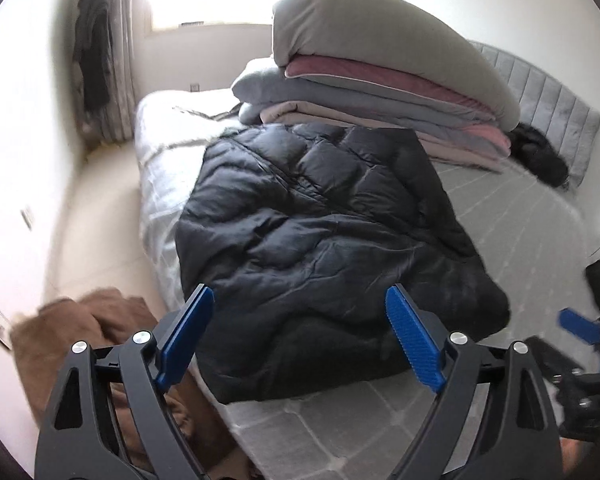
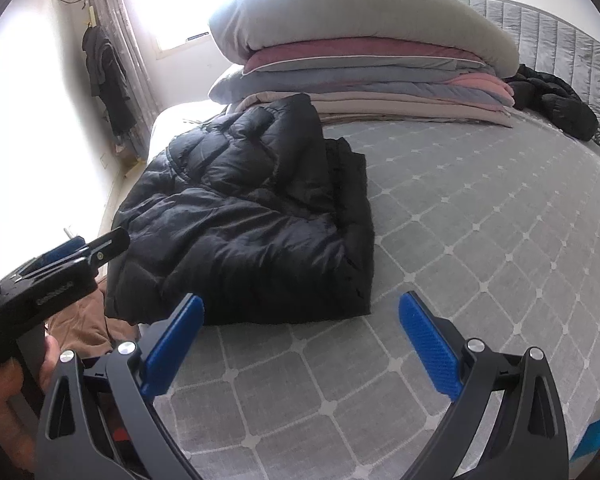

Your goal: Fold large clothes

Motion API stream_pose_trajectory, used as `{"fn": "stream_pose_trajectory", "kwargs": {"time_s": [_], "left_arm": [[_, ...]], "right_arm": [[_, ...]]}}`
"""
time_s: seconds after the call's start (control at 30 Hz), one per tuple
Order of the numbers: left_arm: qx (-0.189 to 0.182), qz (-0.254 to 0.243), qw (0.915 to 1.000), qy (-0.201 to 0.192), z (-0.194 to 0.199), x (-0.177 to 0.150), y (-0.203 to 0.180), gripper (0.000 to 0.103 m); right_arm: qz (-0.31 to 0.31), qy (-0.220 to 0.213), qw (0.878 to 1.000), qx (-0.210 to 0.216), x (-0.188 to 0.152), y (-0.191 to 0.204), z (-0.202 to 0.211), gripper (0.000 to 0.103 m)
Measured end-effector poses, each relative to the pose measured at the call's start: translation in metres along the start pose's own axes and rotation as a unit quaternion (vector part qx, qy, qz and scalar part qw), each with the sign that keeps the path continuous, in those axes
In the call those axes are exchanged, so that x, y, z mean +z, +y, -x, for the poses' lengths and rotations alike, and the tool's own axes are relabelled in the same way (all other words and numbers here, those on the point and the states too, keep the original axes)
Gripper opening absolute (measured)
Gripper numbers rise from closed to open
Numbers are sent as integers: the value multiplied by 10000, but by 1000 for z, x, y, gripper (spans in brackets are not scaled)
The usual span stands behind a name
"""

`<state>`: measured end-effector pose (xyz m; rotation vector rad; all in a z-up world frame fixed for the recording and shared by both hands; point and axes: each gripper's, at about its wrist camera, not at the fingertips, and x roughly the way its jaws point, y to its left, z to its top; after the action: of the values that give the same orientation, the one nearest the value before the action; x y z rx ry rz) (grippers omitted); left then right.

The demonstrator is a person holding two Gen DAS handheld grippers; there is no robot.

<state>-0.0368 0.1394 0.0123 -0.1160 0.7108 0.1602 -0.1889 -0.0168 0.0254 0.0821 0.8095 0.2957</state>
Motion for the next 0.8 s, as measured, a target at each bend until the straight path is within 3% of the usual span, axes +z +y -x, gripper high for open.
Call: {"fn": "stream_pose_trajectory", "kwargs": {"time_s": [0.03,0.23,0.8], "left_arm": [[105,-26,9999,27,-1,0,-2,95],[40,181,9989,439,-12,1,-4,95],[-26,147,9991,409,-13,2,-14,95]], "right_arm": [[-16,-6,10000,-13,-1,-2,2,95],[-129,-32,9999,-109,-4,-17,14,95],[-280,122,9992,-239,-20,-42,19,95]]}}
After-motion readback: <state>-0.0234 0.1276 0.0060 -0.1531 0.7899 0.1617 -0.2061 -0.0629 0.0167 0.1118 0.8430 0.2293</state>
